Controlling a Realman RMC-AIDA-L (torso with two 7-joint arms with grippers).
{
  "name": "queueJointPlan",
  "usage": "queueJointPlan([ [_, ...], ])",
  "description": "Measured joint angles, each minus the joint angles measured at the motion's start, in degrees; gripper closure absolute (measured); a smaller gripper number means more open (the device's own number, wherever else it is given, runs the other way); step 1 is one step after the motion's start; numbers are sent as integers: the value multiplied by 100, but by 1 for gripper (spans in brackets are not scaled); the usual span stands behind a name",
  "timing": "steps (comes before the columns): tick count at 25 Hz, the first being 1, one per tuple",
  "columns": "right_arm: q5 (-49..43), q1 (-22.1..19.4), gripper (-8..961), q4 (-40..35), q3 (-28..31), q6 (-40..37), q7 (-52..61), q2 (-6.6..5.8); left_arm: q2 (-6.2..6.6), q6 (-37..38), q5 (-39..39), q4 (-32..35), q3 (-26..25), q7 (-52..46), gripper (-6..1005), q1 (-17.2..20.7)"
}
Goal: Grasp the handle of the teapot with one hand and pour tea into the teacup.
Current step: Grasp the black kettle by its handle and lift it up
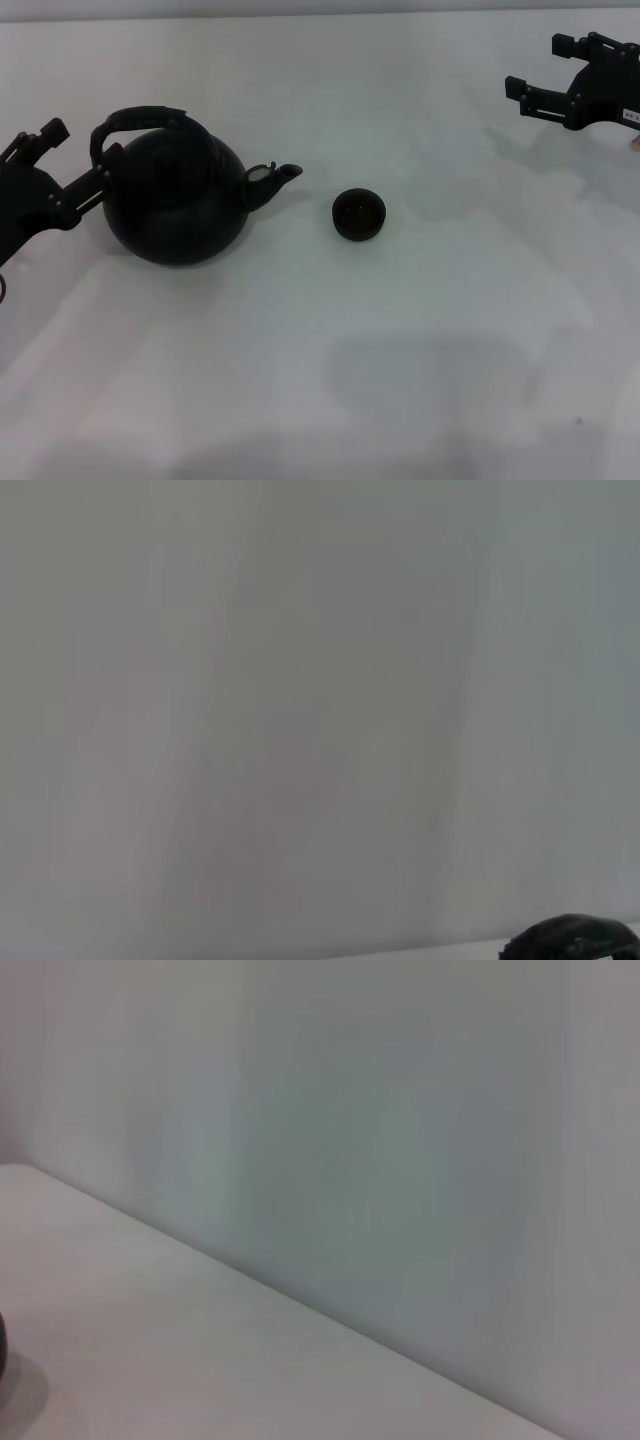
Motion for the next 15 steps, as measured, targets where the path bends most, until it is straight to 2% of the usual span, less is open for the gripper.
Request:
queueJointPlan([
  [6, 0, 10, 93, 31, 0, -1, -8, 0, 17, -89, 12, 0, 19, -106, 123, -66],
  [12, 0, 23, 94, 34, 0, 38, -34, 0, 25, -285, 35, 35, 26, -421, 233, -158],
  [14, 21, 22, 94, 35, -1, 39, -51, 0, 25, -345, 90, 36, 29, -492, 419, -212],
  [15, 35, 18, 94, 35, 0, 40, -57, 0, 25, -363, 129, 37, 28, -507, 437, -236],
])
